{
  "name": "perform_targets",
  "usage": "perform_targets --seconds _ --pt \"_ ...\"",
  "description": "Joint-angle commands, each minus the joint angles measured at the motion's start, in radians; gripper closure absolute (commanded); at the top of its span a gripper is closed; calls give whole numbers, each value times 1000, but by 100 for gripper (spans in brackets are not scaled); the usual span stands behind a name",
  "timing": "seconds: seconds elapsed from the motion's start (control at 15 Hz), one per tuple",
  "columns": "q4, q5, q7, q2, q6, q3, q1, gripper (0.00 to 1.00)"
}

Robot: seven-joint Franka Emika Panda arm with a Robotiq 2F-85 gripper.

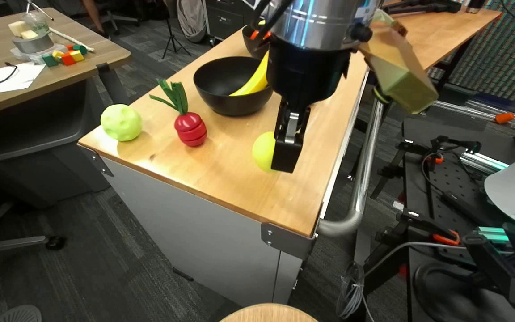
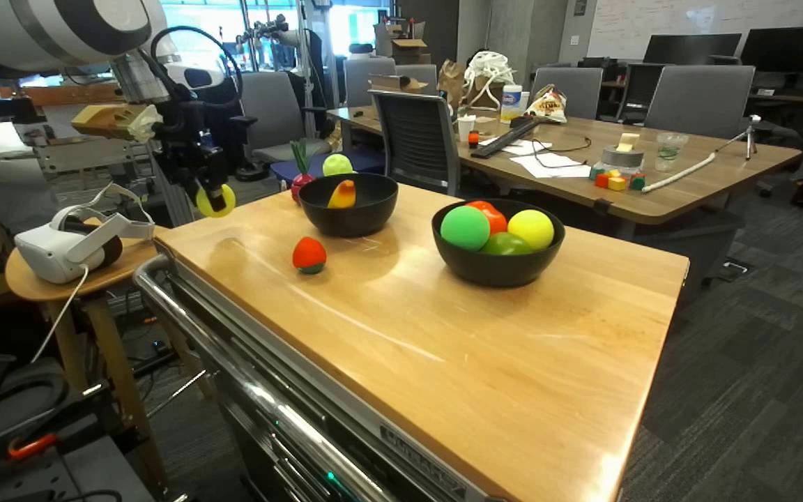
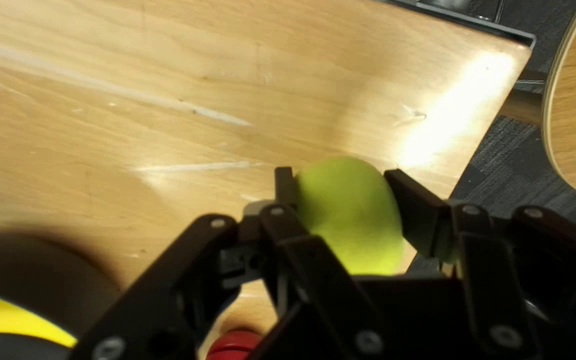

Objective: Take all the contents from the black bowls and place them on the table one at at time starting with the left bowl then right bowl

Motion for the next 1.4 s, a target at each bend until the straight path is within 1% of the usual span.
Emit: perform_targets --seconds 0.0,0.13,0.2,0.27,0.33,0.4,0.47,0.53,0.6,0.67,0.93,1.0,1.07,1.2,1.33 --pt "43 -19 -25 86 69 -9 2 77" --pt "67 -24 -32 137 75 -18 5 77" --pt "78 -27 -33 154 75 -23 8 73" --pt "91 -24 -39 161 69 -25 11 48" --pt "99 -25 -41 159 61 -26 12 28" --pt "106 -26 -45 157 56 -27 12 25" --pt "115 -28 -49 153 49 -28 13 19" --pt "124 -36 -53 148 43 -30 14 9" --pt "135 -40 -64 141 26 -32 15 2" --pt "144 -33 -86 132 4 -30 15 0" --pt "185 -22 -173 72 -111 -32 3 0" --pt "204 10 -260 55 -178 -27 -3 0" --pt "223 71 -356 36 -268 -19 -6 0" --pt "253 134 -497 -25 -420 -26 -11 0" --pt "296 150 -642 -89 -579 -44 -19 0"
